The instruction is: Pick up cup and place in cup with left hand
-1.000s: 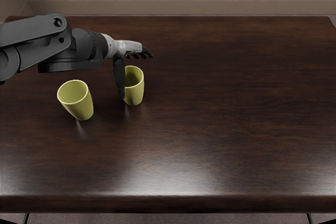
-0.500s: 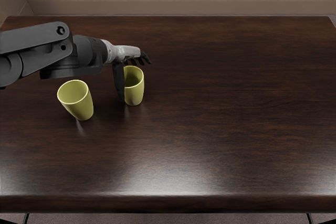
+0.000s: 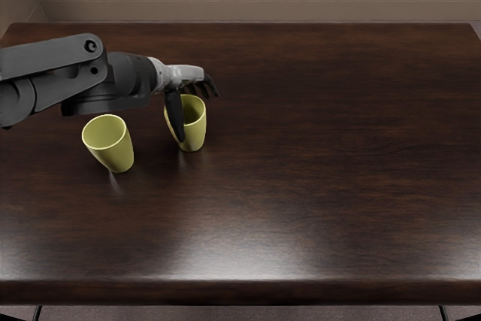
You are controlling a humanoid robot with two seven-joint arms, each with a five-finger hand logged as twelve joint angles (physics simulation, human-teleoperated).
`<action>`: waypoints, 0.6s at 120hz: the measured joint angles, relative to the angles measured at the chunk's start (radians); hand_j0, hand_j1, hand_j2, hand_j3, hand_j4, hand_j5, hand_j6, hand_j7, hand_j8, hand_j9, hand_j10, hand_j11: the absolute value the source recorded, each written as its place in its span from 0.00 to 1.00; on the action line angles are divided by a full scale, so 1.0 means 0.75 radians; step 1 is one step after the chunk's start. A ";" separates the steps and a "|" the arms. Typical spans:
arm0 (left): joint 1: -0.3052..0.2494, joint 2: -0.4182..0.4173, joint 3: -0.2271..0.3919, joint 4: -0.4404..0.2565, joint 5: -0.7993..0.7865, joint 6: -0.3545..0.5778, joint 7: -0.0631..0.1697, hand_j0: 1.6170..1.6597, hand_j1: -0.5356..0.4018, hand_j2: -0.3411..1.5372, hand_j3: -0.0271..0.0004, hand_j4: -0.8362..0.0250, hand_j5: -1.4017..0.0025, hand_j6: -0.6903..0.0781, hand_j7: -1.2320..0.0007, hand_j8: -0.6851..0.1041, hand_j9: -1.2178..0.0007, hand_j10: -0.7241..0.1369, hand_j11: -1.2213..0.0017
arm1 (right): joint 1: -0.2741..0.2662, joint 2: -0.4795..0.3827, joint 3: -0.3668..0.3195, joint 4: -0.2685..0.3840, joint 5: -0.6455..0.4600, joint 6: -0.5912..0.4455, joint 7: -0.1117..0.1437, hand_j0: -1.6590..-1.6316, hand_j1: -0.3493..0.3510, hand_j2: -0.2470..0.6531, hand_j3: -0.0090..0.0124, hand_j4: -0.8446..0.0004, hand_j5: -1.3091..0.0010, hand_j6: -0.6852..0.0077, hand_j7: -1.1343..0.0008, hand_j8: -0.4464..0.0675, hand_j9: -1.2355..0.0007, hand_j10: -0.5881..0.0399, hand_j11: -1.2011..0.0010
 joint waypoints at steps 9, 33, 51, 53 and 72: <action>0.002 -0.002 0.000 0.000 0.000 0.015 0.000 0.96 0.59 0.21 0.99 0.64 0.74 0.53 0.70 0.51 0.70 0.51 0.70 | 0.000 0.000 0.000 0.000 0.000 0.000 0.000 0.04 0.00 0.27 0.42 1.00 1.00 0.99 1.00 0.87 1.00 0.94 1.00; 0.002 0.005 0.028 -0.017 0.000 0.081 -0.003 0.96 0.57 0.21 0.99 0.63 0.73 0.51 0.69 0.49 0.69 0.50 0.69 | 0.000 0.000 0.000 0.000 0.000 0.000 0.000 0.04 0.00 0.27 0.42 1.00 1.00 0.99 1.00 0.87 1.00 0.94 1.00; 0.002 0.011 0.058 -0.026 0.001 0.121 -0.004 0.96 0.56 0.21 0.99 0.62 0.72 0.51 0.69 0.49 0.68 0.49 0.68 | 0.000 0.000 0.000 0.000 0.000 0.000 0.000 0.04 0.00 0.27 0.42 1.00 1.00 0.99 1.00 0.87 1.00 0.94 1.00; 0.002 0.011 0.062 -0.026 0.001 0.126 -0.004 0.96 0.56 0.21 0.99 0.62 0.72 0.51 0.69 0.49 0.68 0.49 0.68 | 0.000 0.000 0.000 0.000 0.000 0.000 0.000 0.04 0.00 0.27 0.42 1.00 1.00 0.99 1.00 0.87 1.00 0.94 1.00; 0.006 0.006 0.083 -0.028 0.015 0.168 -0.003 0.96 0.56 0.21 0.99 0.62 0.72 0.50 0.68 0.48 0.68 0.49 0.68 | 0.000 0.000 0.000 0.000 0.000 0.000 0.000 0.04 0.00 0.27 0.42 1.00 1.00 0.99 1.00 0.87 1.00 0.94 1.00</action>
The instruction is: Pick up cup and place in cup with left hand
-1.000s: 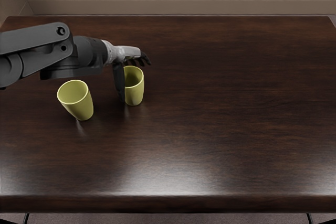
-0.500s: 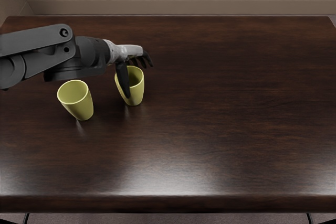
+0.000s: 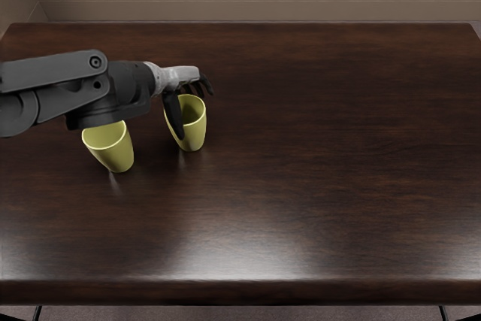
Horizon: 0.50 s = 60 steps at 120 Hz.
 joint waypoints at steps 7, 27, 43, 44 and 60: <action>0.008 -0.004 0.003 0.000 0.010 0.017 0.000 0.96 0.55 0.22 0.99 0.61 0.71 0.50 0.68 0.48 0.67 0.48 0.67 | 0.000 0.000 0.000 0.000 0.000 0.000 0.000 0.04 0.00 0.27 0.42 1.00 1.00 0.99 1.00 0.87 1.00 0.94 1.00; 0.014 -0.006 0.018 -0.001 0.021 0.057 0.001 0.96 0.54 0.22 0.99 0.60 0.71 0.48 0.67 0.46 0.66 0.47 0.66 | 0.000 0.000 0.000 0.000 0.000 0.000 0.000 0.04 0.00 0.27 0.42 1.00 1.00 0.99 1.00 0.87 1.00 0.94 1.00; 0.014 -0.004 0.036 -0.008 0.023 0.084 0.001 0.96 0.52 0.22 0.99 0.58 0.69 0.46 0.65 0.44 0.64 0.45 0.65 | 0.000 0.000 0.000 0.000 0.000 0.000 0.000 0.04 0.00 0.27 0.42 1.00 1.00 0.99 1.00 0.87 1.00 0.94 1.00; 0.014 -0.004 0.037 -0.008 0.023 0.085 0.001 0.96 0.52 0.22 0.99 0.58 0.69 0.46 0.65 0.44 0.64 0.45 0.64 | 0.000 0.000 0.000 0.000 0.000 0.000 0.000 0.04 0.00 0.27 0.42 1.00 1.00 0.99 1.00 0.87 1.00 0.94 1.00; 0.017 -0.004 0.043 -0.010 0.024 0.102 0.001 0.95 0.49 0.22 0.99 0.56 0.67 0.43 0.62 0.41 0.62 0.43 0.62 | 0.000 0.000 0.000 0.000 0.000 0.000 0.000 0.04 0.00 0.27 0.42 1.00 1.00 0.99 1.00 0.87 1.00 0.94 1.00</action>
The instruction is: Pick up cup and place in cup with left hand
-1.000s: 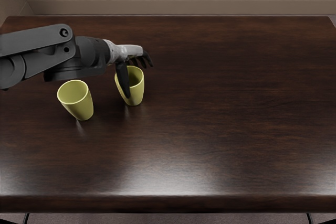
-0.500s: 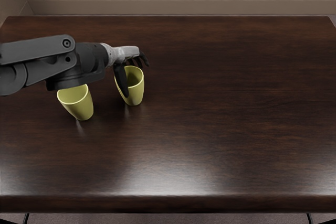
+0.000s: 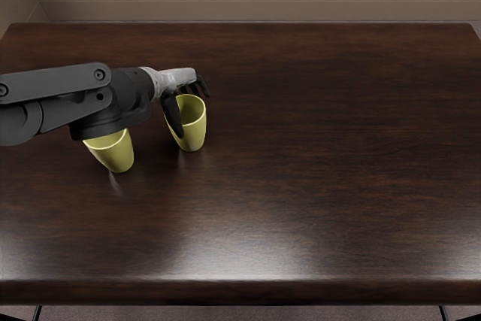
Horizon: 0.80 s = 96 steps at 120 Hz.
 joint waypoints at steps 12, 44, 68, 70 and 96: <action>0.006 0.000 0.005 0.000 0.003 0.008 0.000 0.94 0.51 0.30 0.99 0.54 0.64 0.41 0.59 0.39 0.59 0.41 0.59 | 0.000 0.000 0.000 0.000 0.000 0.000 0.000 0.04 0.00 0.27 0.42 1.00 1.00 0.99 1.00 0.87 1.00 0.94 1.00; 0.000 0.009 0.010 -0.001 0.008 0.020 -0.001 0.90 0.47 0.34 0.99 0.50 0.60 0.37 0.54 0.35 0.54 0.37 0.54 | 0.000 0.000 0.000 0.000 0.000 0.000 0.000 0.04 0.00 0.27 0.42 1.00 1.00 0.99 1.00 0.87 1.00 0.94 1.00; -0.036 0.033 0.007 -0.038 -0.005 0.019 0.000 0.96 0.42 0.35 0.99 0.48 0.60 0.35 0.55 0.37 0.54 0.35 0.54 | 0.000 0.000 0.000 0.000 0.000 0.000 0.000 0.04 0.00 0.27 0.42 1.00 1.00 0.99 1.00 0.87 1.00 0.94 1.00; -0.040 0.033 0.007 -0.040 -0.005 0.019 0.001 0.96 0.42 0.35 0.99 0.48 0.60 0.35 0.55 0.37 0.54 0.35 0.54 | 0.000 0.000 0.000 0.000 0.000 0.000 0.000 0.04 0.00 0.27 0.42 1.00 1.00 0.99 1.00 0.87 1.00 0.94 1.00; -0.063 0.068 0.003 -0.064 -0.011 0.019 0.001 0.96 0.43 0.31 0.99 0.47 0.60 0.35 0.54 0.38 0.54 0.34 0.54 | 0.000 0.000 0.000 0.000 0.000 0.000 0.000 0.04 0.00 0.27 0.42 1.00 1.00 0.99 1.00 0.87 1.00 0.94 1.00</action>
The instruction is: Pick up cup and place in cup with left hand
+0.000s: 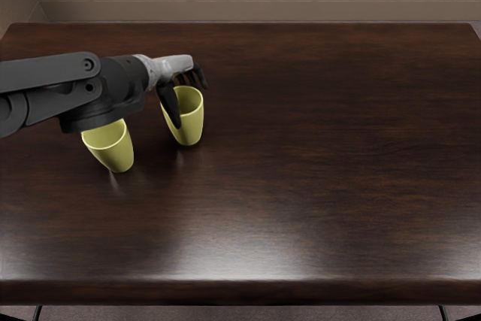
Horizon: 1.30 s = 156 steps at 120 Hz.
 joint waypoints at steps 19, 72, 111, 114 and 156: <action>-0.044 0.050 -0.001 -0.038 -0.022 0.000 0.000 0.96 0.44 0.31 0.99 0.47 0.60 0.34 0.54 0.37 0.54 0.34 0.54 | 0.000 0.000 0.000 0.000 0.000 0.000 0.000 0.04 0.00 0.27 0.42 1.00 1.00 0.99 1.00 0.87 1.00 0.94 1.00; -0.191 0.253 0.007 -0.210 -0.114 -0.019 0.005 0.96 0.44 0.31 0.99 0.46 0.60 0.34 0.54 0.38 0.54 0.34 0.54 | 0.000 0.000 0.000 0.000 0.000 0.000 0.000 0.04 0.00 0.27 0.42 1.00 1.00 0.99 1.00 0.87 1.00 0.94 1.00; -0.294 0.419 0.059 -0.282 -0.156 -0.082 0.005 0.96 0.43 0.32 0.99 0.47 0.60 0.36 0.54 0.38 0.54 0.34 0.54 | 0.000 0.000 0.000 0.000 0.000 0.000 0.000 0.04 0.00 0.27 0.42 1.00 1.00 0.99 1.00 0.87 1.00 0.94 1.00; -0.296 0.424 0.061 -0.285 -0.158 -0.088 0.005 0.96 0.43 0.32 0.99 0.47 0.60 0.36 0.54 0.38 0.54 0.34 0.54 | 0.000 0.000 0.000 0.000 0.000 0.000 0.000 0.04 0.00 0.27 0.42 1.00 1.00 0.99 1.00 0.87 1.00 0.94 1.00; -0.308 0.517 0.103 -0.308 -0.167 -0.115 0.000 0.96 0.43 0.32 0.99 0.46 0.60 0.35 0.54 0.37 0.54 0.33 0.54 | 0.000 0.000 0.000 0.000 0.000 0.000 0.000 0.04 0.00 0.27 0.42 1.00 1.00 0.99 1.00 0.87 1.00 0.94 1.00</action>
